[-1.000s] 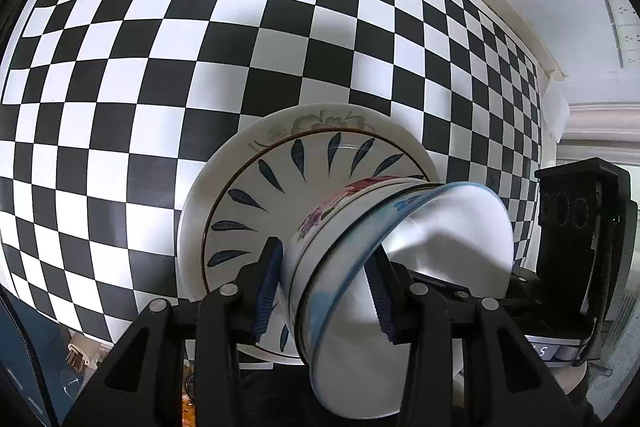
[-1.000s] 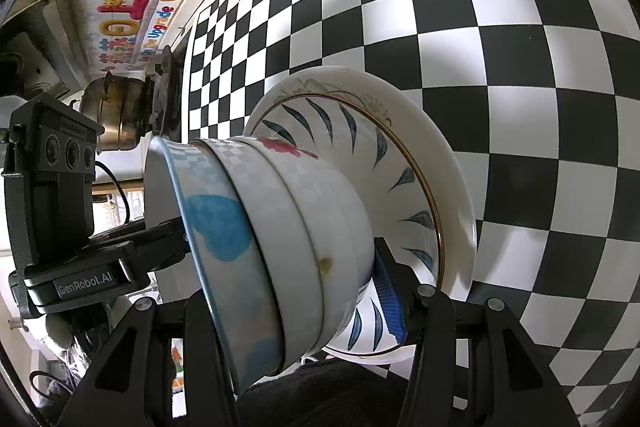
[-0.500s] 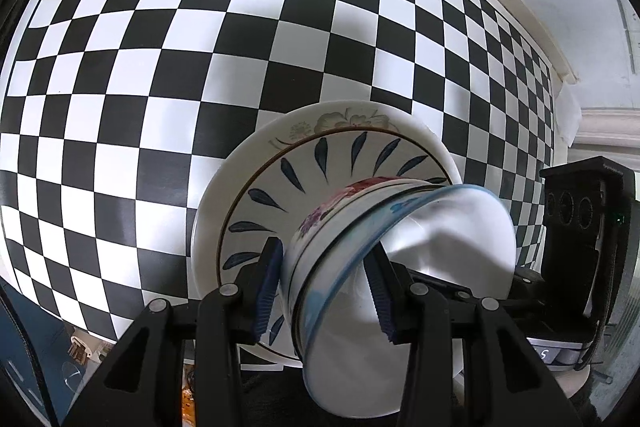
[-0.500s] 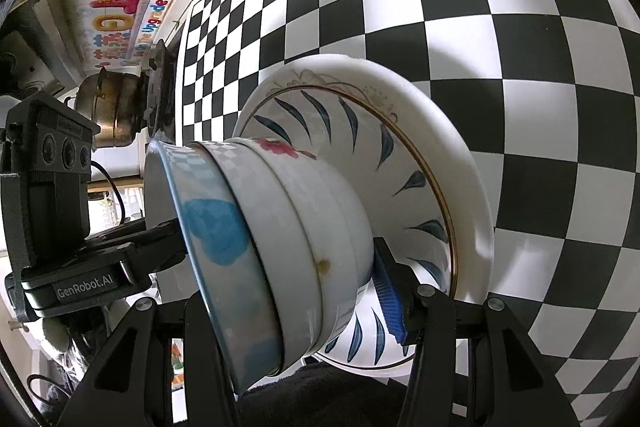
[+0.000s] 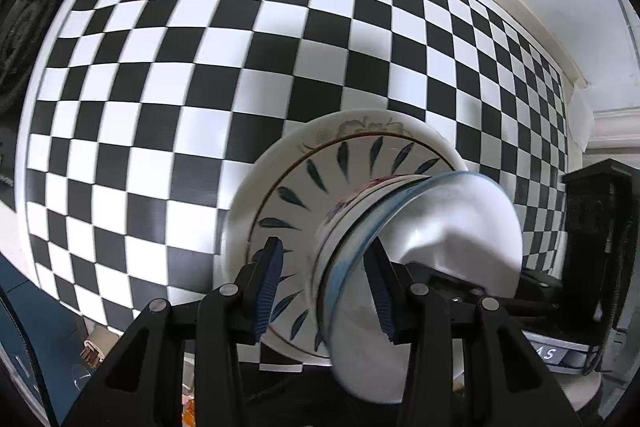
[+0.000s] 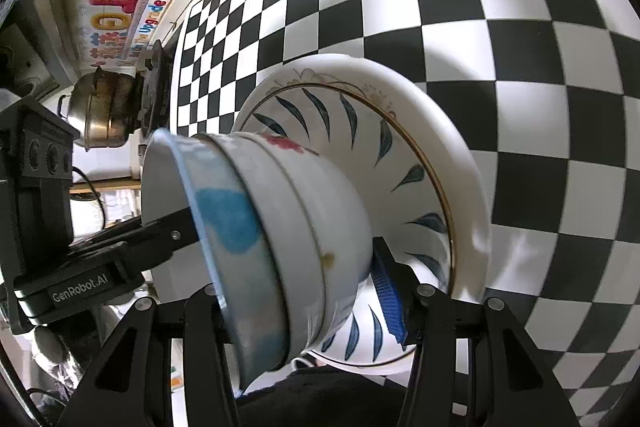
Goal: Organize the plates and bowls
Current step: 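Lower the bowl stack onto the center of the blue-striped plate, then open both grippers and raise them away from the stacked dishes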
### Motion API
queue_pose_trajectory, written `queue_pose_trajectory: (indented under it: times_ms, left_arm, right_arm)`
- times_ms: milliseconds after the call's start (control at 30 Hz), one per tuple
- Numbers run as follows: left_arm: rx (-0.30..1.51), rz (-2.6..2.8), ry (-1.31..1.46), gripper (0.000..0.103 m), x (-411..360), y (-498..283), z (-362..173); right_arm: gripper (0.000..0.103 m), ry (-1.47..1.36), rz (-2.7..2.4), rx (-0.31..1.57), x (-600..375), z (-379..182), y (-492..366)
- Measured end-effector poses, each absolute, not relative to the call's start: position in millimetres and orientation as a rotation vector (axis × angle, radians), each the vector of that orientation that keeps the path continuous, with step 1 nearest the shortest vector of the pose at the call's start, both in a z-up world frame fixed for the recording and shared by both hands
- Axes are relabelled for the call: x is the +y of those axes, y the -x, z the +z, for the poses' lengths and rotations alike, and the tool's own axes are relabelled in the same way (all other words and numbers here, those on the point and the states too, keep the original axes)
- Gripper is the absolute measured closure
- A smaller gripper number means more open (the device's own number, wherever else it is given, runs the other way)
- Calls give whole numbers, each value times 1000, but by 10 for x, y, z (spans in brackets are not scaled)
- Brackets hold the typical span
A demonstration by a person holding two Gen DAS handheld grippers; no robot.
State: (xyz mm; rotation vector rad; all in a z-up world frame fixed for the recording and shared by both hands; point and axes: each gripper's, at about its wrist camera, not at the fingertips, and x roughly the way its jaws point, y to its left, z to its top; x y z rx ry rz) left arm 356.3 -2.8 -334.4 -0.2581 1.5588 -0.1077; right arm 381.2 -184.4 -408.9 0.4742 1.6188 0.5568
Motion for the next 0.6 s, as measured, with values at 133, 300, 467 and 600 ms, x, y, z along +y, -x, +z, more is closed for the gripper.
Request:
queue_pose_trajectory:
  times_ms: [133,300,467,600]
  left_arm:
    - [1508,-63,249,64,63,-3457,-3238]
    - [1402,-35,205,55,107,-3267,-3008]
    - [1246,-2,83,28,85,-3037,-2648]
    - [1124,28,24,8,133,-2824,-2310]
  right_arm:
    - [49,-420,503,1575,-1915,-3878,-3787]
    - [24,-280,404,1459,-1976,-3459,-3672]
    - [19,-140,270,1316,-1966,-3016,-3389]
    - [14,-82,187,1196,-1910,-2623,-3037]
